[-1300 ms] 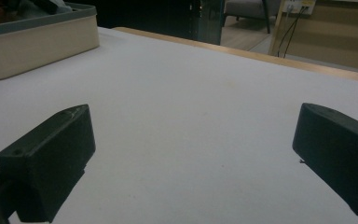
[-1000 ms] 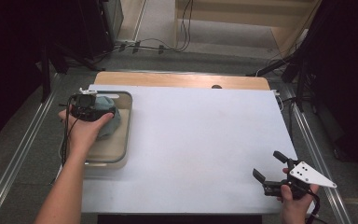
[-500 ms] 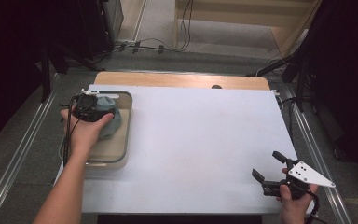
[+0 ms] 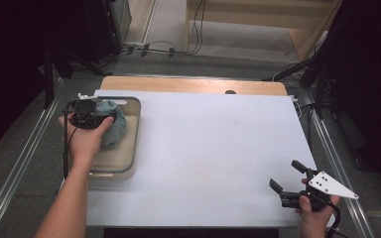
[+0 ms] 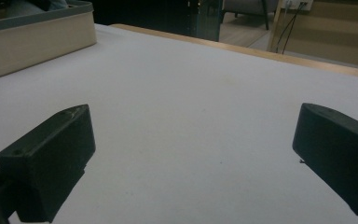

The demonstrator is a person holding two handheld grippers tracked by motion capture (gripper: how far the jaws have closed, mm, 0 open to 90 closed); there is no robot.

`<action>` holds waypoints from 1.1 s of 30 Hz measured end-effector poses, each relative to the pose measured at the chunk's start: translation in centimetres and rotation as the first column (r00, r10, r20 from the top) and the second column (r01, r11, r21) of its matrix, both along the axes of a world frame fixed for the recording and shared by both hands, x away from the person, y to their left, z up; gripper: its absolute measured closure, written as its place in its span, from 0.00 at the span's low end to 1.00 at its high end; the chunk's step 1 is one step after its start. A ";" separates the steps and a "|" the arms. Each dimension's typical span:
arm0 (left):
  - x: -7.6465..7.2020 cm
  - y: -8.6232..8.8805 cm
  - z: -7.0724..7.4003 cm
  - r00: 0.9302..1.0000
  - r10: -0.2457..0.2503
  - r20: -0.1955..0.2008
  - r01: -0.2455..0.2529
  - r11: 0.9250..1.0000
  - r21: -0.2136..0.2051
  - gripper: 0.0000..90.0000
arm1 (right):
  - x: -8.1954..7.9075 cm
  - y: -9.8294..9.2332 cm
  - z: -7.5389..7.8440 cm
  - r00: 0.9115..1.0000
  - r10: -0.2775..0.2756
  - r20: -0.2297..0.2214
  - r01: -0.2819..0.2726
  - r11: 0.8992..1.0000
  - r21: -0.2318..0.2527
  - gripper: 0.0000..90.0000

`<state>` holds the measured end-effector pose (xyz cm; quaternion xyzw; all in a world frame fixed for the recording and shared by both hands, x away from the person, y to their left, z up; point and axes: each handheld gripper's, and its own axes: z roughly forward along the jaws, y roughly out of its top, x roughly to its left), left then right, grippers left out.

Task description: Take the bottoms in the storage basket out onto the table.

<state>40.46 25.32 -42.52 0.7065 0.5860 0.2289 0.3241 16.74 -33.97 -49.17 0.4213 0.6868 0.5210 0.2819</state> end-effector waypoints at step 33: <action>-2.1 0.9 3.8 0.989 -0.058 0.139 0.072 0.993 -0.099 0.46 | 0.1 0.0 -0.1 1.000 -0.001 -0.002 0.001 1.000 0.001 0.00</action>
